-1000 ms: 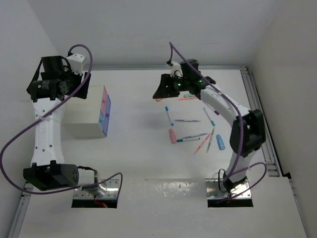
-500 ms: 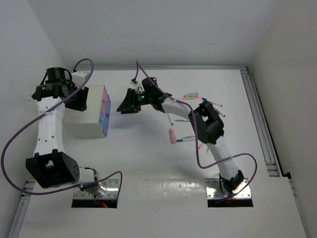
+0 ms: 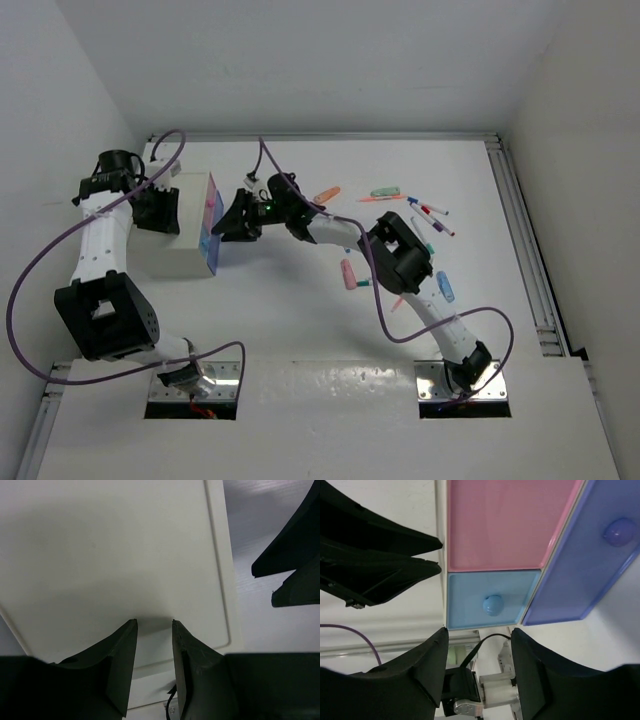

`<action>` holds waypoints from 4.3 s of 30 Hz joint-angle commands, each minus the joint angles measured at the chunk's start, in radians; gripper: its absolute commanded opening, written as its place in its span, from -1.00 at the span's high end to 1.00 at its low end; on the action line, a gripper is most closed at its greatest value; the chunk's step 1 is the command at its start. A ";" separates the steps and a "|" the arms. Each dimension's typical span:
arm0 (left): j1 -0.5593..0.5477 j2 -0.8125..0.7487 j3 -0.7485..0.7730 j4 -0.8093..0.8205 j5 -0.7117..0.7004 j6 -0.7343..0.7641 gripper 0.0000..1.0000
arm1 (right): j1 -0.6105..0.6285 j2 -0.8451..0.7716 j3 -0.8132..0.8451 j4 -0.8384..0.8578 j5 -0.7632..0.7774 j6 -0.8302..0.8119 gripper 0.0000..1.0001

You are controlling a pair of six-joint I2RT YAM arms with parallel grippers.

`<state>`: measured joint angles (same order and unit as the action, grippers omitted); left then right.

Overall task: Sort the stationery into containers
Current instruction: Open the drawer in the storage box.

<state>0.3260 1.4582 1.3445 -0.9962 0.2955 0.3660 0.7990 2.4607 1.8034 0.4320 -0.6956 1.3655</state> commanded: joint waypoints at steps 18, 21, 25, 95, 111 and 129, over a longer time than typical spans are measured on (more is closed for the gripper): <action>0.031 -0.002 -0.054 0.064 0.053 0.024 0.22 | 0.055 0.060 0.074 0.134 0.021 0.078 0.12; 0.031 -0.002 -0.057 0.064 0.051 0.030 0.22 | 0.057 0.070 0.085 0.139 0.024 0.078 0.16; 0.030 -0.005 -0.061 0.064 0.045 0.034 0.22 | 0.062 0.081 0.102 0.142 0.030 0.078 0.22; 0.065 0.103 -0.054 0.088 0.065 0.022 0.29 | -0.066 -0.147 -0.335 0.301 -0.081 0.087 1.00; 0.064 0.125 -0.038 0.093 0.071 0.024 0.29 | -0.116 -0.220 -0.466 0.292 -0.114 0.057 1.00; 0.062 0.134 -0.034 0.102 0.077 0.022 0.27 | -0.165 -0.252 -0.478 0.180 -0.142 -0.017 -0.29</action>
<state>0.3767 1.5242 1.3476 -0.8467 0.4297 0.3798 0.6472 2.2753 1.3239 0.6342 -0.8173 1.3880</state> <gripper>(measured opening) 0.361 0.629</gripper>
